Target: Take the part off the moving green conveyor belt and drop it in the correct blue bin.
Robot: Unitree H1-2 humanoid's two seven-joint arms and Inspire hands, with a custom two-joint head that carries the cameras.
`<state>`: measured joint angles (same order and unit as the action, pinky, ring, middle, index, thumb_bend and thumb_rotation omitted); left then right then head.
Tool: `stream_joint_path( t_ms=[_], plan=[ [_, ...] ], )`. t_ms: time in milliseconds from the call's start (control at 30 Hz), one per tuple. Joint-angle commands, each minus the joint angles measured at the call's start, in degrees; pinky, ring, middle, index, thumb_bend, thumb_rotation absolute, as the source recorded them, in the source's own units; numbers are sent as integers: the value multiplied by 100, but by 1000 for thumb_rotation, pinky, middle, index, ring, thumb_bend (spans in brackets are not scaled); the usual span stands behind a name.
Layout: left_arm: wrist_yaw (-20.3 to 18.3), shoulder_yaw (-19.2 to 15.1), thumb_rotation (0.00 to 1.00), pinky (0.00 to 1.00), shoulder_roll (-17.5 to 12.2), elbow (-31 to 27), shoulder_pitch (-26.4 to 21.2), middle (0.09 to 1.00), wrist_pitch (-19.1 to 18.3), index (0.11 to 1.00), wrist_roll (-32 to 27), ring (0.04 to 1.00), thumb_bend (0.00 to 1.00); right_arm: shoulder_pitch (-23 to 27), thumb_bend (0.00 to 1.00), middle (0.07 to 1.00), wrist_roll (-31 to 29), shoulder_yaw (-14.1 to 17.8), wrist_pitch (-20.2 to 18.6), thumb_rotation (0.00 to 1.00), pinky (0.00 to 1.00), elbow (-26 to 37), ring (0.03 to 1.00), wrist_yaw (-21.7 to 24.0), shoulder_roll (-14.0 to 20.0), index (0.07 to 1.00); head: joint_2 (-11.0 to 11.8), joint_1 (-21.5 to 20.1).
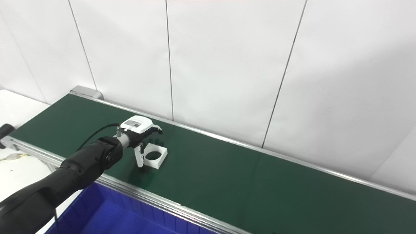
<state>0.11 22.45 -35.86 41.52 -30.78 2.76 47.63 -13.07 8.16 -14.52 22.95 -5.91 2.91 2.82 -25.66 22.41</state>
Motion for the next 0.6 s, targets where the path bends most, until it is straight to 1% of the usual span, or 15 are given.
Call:
stream_joint_path(
  t_ms=[0, 67, 133, 300, 333, 367, 433, 467, 500, 533, 567],
  plan=[
    [70, 161, 9, 712, 3, 274, 137, 809, 35, 764, 71, 777, 867, -12, 459, 891, -49, 4, 325, 695, 760, 192, 848, 2, -63, 985, -24, 15],
    [4, 244, 5, 715, -7, 225, 170, 774, 133, 729, 22, 771, 846, -17, 457, 892, -55, 2, 330, 696, 762, 201, 849, 4, -65, 989, -25, 7],
    [-135, 298, 0, 728, -21, 145, 205, 715, 222, 700, -66, 743, 817, -21, 460, 893, -61, 0, 324, 695, 768, 212, 852, 5, -68, 995, -30, 5],
    [-577, 320, 0, 759, -40, -270, 371, 689, 244, 667, -336, 703, 799, -51, 456, 896, -57, -8, 289, 696, 771, 282, 854, 15, -77, 999, -103, -30],
    [-663, 324, 10, 771, -46, -365, 408, 678, 243, 619, -381, 688, 729, -61, 460, 897, -61, -9, 276, 697, 772, 307, 856, 20, -78, 1000, -126, -42],
    [-727, 326, 37, 766, -54, -457, 446, 659, 276, 535, -430, 670, 588, -70, 467, 897, -57, -9, 259, 701, 772, 330, 855, 19, -82, 1000, -126, -48],
    [-810, 340, 44, 761, -71, -636, 525, 649, 355, 509, -500, 663, 547, -83, 474, 896, -50, -5, 233, 706, 769, 357, 853, 15, -91, 1000, -128, -59],
    [-845, 351, 45, 739, -79, -700, 554, 637, 384, 500, -524, 650, 532, -88, 481, 896, -53, -2, 225, 708, 769, 367, 852, 14, -96, 1000, -160, -61],
    [-882, 362, 23, 585, -81, -755, 581, 580, 399, 484, -557, 578, 520, -88, 488, 895, -50, 1, 238, 712, 766, 366, 849, 12, -96, 998, -160, -61],
    [-966, 381, 19, 560, -86, -875, 622, 569, 368, 482, -579, 566, 519, -86, 488, 895, -57, 1, 254, 713, 766, 362, 848, 16, -94, 998, -162, -66],
    [-1026, 392, 9, 497, -91, -961, 651, 553, 340, 477, -593, 547, 518, -85, 489, 895, -61, 1, 266, 714, 766, 358, 848, 18, -92, 998, -162, -66]
  ],
)
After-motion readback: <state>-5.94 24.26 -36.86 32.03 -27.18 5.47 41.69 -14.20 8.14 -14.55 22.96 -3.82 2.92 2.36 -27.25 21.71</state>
